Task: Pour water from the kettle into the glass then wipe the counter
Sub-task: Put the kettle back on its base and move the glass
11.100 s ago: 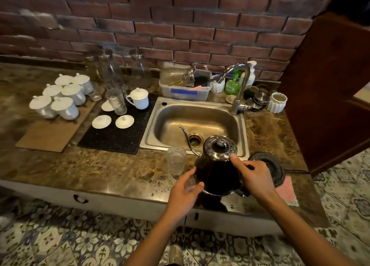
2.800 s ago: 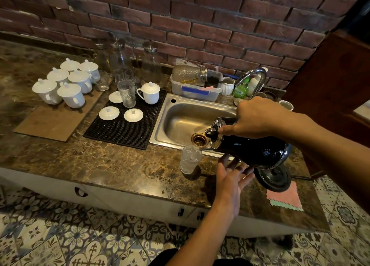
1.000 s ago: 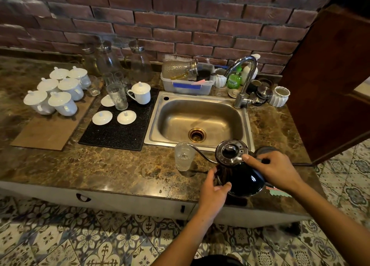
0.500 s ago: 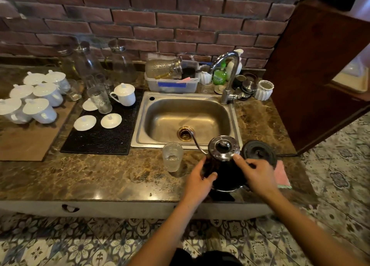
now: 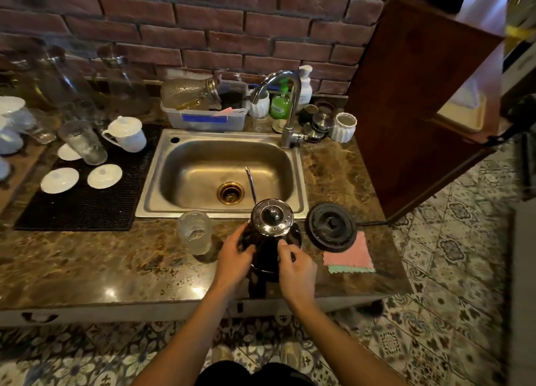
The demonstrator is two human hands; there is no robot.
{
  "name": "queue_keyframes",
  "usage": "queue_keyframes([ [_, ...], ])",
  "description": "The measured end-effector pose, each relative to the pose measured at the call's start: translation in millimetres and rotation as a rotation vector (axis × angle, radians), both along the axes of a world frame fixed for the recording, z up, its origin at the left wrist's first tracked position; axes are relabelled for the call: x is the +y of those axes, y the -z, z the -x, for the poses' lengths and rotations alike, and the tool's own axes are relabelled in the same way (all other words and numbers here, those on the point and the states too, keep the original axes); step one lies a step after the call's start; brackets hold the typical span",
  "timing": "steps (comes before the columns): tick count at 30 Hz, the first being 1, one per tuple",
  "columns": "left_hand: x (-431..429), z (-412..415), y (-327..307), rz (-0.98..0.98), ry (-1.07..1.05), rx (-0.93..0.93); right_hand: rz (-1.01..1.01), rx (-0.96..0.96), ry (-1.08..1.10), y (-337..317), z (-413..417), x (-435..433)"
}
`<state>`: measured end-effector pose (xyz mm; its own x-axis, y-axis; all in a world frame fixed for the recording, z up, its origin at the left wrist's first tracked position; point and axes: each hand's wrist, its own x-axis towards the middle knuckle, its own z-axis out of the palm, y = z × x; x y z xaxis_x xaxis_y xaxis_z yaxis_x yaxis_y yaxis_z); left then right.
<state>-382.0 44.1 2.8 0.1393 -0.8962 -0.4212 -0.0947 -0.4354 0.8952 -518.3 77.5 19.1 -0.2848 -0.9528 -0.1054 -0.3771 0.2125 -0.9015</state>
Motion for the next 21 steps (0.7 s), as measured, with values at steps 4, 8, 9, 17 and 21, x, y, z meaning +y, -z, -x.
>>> queue_keyframes([
  [4,-5,9,-5,-0.008,-0.023,0.022,-0.062,-0.068,-0.037,7,-2,-1],
  [8,-9,13,-8,-0.033,-0.041,0.032,-0.071,-0.109,-0.035,14,-2,-2],
  [9,-10,13,-9,-0.036,-0.033,0.030,-0.071,-0.122,-0.027,17,-2,-3],
  [17,-17,15,-10,-0.049,0.009,0.009,-0.050,-0.164,-0.005,28,-4,-7],
  [21,-19,18,-9,-0.056,0.026,0.014,-0.060,-0.166,0.003,36,-3,-6],
])
